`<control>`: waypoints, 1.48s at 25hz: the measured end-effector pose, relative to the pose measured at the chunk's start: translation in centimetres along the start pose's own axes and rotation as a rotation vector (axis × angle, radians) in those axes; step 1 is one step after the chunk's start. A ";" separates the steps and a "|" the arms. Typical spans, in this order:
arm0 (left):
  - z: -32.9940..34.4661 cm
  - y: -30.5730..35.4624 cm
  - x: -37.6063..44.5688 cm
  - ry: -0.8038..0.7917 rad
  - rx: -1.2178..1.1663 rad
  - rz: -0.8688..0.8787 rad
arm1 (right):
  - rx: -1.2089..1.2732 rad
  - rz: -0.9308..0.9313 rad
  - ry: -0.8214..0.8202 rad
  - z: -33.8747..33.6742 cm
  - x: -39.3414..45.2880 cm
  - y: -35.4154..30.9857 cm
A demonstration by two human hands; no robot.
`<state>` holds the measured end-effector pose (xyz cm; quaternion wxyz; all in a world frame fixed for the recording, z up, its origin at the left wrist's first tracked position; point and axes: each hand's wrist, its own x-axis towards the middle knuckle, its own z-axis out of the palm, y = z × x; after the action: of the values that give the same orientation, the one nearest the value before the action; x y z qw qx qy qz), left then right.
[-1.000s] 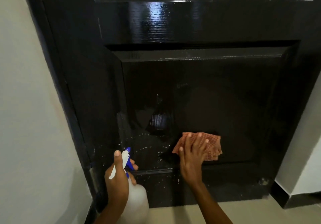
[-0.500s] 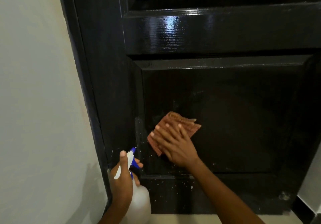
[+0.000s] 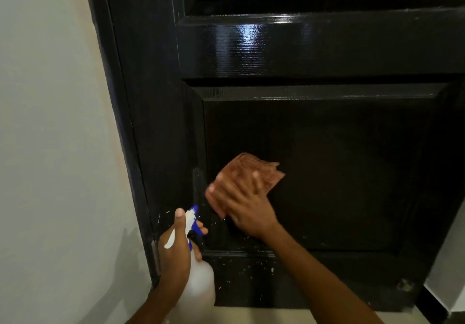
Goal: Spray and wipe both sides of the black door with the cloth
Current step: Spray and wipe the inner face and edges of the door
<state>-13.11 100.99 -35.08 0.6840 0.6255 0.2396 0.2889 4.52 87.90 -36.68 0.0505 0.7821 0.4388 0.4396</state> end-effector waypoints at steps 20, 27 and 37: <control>-6.7 -2.7 0.9 0.103 0.037 -0.084 | -0.053 -0.458 -0.133 6.7 -4.6 -4.3; -6.8 -0.6 0.5 0.074 0.068 -0.030 | -0.033 -0.187 -0.026 3.0 0.3 -3.5; -9.5 -0.2 0.8 0.100 0.048 0.045 | 0.065 0.232 0.238 -1.9 9.2 -3.9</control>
<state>-19.10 108.32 -36.24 0.6494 0.6315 0.2663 0.3294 2.72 96.39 -31.45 -0.0781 0.7712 0.3623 0.5175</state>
